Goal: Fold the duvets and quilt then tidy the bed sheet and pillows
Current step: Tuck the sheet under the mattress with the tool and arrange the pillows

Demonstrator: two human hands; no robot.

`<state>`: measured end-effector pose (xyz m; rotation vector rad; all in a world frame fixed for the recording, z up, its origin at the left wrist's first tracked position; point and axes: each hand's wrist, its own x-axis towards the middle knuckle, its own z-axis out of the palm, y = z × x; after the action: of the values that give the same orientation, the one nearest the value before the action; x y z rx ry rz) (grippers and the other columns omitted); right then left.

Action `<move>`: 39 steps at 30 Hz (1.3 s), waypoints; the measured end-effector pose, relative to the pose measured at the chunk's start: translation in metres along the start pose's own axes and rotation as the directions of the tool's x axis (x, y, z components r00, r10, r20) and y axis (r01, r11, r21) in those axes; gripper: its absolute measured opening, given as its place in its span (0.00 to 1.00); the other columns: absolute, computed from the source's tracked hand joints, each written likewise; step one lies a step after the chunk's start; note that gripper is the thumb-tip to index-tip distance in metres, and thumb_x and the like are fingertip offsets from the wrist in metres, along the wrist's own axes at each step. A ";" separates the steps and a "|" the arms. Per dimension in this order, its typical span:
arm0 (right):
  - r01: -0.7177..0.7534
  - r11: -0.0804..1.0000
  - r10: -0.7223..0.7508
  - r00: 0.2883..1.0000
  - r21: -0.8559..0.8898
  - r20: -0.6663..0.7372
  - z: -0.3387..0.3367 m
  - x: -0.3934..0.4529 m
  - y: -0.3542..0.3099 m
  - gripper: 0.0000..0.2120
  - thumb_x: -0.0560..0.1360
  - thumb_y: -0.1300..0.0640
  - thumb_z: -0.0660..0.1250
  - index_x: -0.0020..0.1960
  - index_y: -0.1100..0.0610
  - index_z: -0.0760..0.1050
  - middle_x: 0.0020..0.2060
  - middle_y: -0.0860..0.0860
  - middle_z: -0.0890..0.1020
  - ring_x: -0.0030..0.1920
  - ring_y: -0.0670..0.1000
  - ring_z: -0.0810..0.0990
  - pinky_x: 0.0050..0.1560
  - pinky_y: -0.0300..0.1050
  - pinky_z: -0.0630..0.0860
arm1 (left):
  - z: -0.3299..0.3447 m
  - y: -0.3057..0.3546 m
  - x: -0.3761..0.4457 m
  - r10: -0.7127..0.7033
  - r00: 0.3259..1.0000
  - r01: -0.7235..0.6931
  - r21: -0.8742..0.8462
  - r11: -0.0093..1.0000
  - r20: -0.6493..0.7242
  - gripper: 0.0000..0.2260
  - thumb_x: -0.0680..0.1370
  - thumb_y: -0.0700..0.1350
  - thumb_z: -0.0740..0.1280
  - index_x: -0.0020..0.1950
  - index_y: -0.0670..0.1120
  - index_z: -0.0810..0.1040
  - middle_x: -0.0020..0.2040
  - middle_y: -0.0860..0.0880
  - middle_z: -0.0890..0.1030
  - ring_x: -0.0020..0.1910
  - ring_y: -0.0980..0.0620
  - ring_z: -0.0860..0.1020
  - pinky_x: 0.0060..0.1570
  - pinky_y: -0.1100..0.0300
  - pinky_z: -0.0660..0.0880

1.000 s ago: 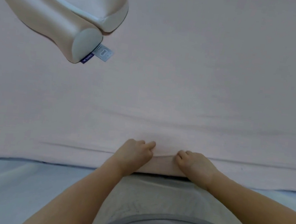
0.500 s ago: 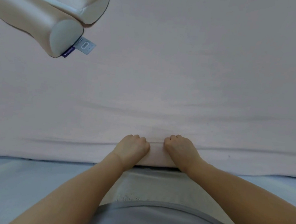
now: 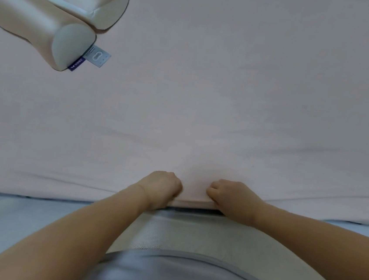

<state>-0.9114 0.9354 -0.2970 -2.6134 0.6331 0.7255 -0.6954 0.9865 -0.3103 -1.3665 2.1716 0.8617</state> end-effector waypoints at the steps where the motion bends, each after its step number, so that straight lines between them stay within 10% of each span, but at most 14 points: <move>1: 0.032 0.998 -0.033 0.999 -0.054 -0.033 0.004 -0.012 0.009 0.07 0.69 0.64 0.69 0.45 0.57 0.74 0.42 0.53 0.79 0.42 0.54 0.78 0.35 0.45 0.73 | -0.003 0.001 0.000 0.009 1.000 -0.009 0.016 1.000 -0.001 0.04 0.75 0.37 0.62 0.47 0.44 0.74 0.50 0.45 0.77 0.49 0.42 0.78 0.44 0.54 0.73; 4: -0.011 0.988 0.009 1.000 -0.157 -0.012 0.010 -0.045 0.041 0.19 0.47 0.62 0.81 0.31 0.53 0.74 0.27 0.49 0.75 0.23 0.50 0.75 0.19 0.37 0.65 | -0.007 0.024 0.005 0.092 0.990 -0.087 0.049 0.995 -0.105 0.12 0.75 0.36 0.61 0.57 0.45 0.72 0.57 0.46 0.73 0.52 0.43 0.75 0.41 0.51 0.72; 10: -0.063 0.963 0.030 0.991 -0.261 -0.129 0.019 -0.082 0.094 0.07 0.64 0.65 0.60 0.35 0.58 0.76 0.32 0.55 0.78 0.30 0.54 0.77 0.22 0.42 0.70 | 0.005 0.100 0.056 0.412 0.857 -0.319 0.309 0.896 -0.310 0.10 0.72 0.43 0.57 0.43 0.51 0.78 0.44 0.50 0.76 0.39 0.49 0.75 0.32 0.59 0.73; 17: -0.164 0.946 0.112 0.975 -0.280 -0.193 0.055 -0.082 0.114 0.13 0.64 0.65 0.51 0.30 0.57 0.74 0.26 0.55 0.75 0.25 0.54 0.74 0.22 0.40 0.69 | -0.030 0.144 0.105 0.203 0.917 -0.130 0.223 0.966 -0.342 0.06 0.67 0.41 0.62 0.36 0.47 0.79 0.34 0.48 0.78 0.30 0.47 0.78 0.24 0.63 0.68; 20: -0.189 0.968 0.152 0.966 -0.168 -0.211 0.052 -0.081 0.114 0.14 0.62 0.65 0.50 0.27 0.57 0.73 0.23 0.54 0.75 0.22 0.54 0.75 0.19 0.38 0.68 | -0.038 0.156 0.112 0.040 0.984 -0.014 0.149 0.989 -0.171 0.09 0.77 0.39 0.62 0.55 0.43 0.78 0.54 0.44 0.79 0.53 0.42 0.78 0.46 0.53 0.73; 25: -0.063 0.996 0.074 0.983 -0.070 0.166 0.035 -0.099 0.109 0.12 0.79 0.66 0.54 0.56 0.63 0.75 0.55 0.61 0.78 0.56 0.59 0.78 0.53 0.50 0.72 | -0.038 0.160 0.110 0.027 0.996 -0.027 0.000 1.000 -0.088 0.08 0.75 0.38 0.62 0.52 0.44 0.77 0.54 0.43 0.79 0.55 0.41 0.78 0.52 0.52 0.72; 32: -0.006 0.999 0.019 0.929 -0.036 0.370 0.017 -0.099 0.116 0.08 0.76 0.64 0.60 0.53 0.61 0.75 0.54 0.60 0.78 0.54 0.59 0.77 0.49 0.45 0.70 | -0.020 0.173 0.091 0.077 0.991 -0.081 -0.034 0.996 -0.108 0.07 0.77 0.39 0.58 0.50 0.46 0.75 0.55 0.46 0.78 0.55 0.44 0.76 0.48 0.53 0.71; 39: 0.117 0.936 -0.144 0.988 -0.333 -0.059 0.065 -0.124 0.115 0.13 0.68 0.63 0.53 0.36 0.57 0.75 0.30 0.53 0.77 0.27 0.53 0.76 0.24 0.41 0.71 | -0.013 0.162 0.090 0.084 0.983 -0.098 -0.084 0.992 -0.161 0.06 0.79 0.37 0.57 0.54 0.45 0.70 0.54 0.44 0.75 0.52 0.43 0.76 0.46 0.54 0.68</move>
<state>-1.0907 0.9078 -0.3049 -2.9710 0.3805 0.7384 -0.8802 0.9722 -0.3149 -1.4318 2.3564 0.9264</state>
